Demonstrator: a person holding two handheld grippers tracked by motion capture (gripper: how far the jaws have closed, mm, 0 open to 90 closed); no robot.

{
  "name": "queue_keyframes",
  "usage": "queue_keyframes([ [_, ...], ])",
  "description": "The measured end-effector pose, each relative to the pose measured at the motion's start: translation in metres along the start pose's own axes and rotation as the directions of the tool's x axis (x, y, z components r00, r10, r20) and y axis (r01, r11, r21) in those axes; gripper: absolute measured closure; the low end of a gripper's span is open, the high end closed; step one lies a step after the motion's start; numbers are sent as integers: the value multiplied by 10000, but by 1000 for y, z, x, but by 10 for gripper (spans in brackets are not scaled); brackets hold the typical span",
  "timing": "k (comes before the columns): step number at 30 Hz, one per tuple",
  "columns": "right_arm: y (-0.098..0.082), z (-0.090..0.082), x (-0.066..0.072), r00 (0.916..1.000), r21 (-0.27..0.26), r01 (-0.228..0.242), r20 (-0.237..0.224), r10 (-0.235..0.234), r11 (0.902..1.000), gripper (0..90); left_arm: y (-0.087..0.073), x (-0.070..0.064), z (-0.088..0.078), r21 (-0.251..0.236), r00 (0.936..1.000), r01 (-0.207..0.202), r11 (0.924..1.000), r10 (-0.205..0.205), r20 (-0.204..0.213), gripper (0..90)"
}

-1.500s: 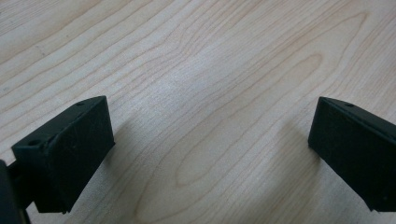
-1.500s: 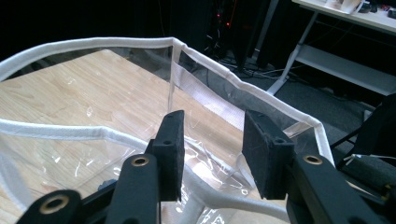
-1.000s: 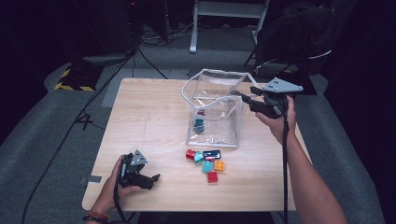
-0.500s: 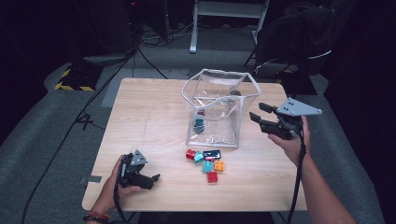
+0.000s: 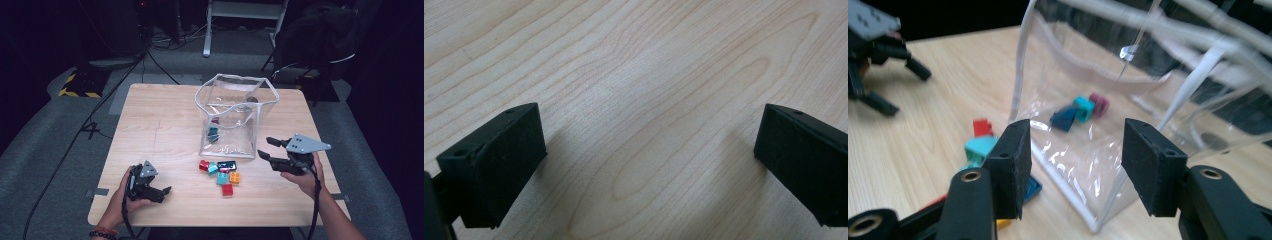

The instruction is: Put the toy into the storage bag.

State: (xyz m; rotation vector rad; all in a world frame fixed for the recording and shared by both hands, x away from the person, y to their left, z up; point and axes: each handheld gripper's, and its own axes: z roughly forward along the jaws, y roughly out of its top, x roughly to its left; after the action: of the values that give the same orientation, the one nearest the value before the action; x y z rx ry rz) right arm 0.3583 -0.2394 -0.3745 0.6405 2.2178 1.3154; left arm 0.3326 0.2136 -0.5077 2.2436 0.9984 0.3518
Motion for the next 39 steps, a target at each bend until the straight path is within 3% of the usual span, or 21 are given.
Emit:
queue_keyframes([
  [4, -17, 14, 9, 9991, 381, -40, -409, 55, 9993, 461, 0, 0, 0, 5, 10000, 4, 10000, -4, -6, 4],
  [14, -41, 45, 28, 9944, 1144, -25, -1043, 145, 9934, 444, 0, 0, 0, -1, 10000, -2, 10000, 2, -1, 4],
  [25, -70, 79, 42, 9882, 2076, 251, -1528, 71, 9779, 432, 0, 0, 0, -3, 10000, 0, 10000, 0, 1, 4],
  [39, -84, 97, 48, 9839, 2629, 276, -1775, 203, 9644, 416, 0, 0, 0, 5, 10000, 6, 10000, -6, -4, 5],
])
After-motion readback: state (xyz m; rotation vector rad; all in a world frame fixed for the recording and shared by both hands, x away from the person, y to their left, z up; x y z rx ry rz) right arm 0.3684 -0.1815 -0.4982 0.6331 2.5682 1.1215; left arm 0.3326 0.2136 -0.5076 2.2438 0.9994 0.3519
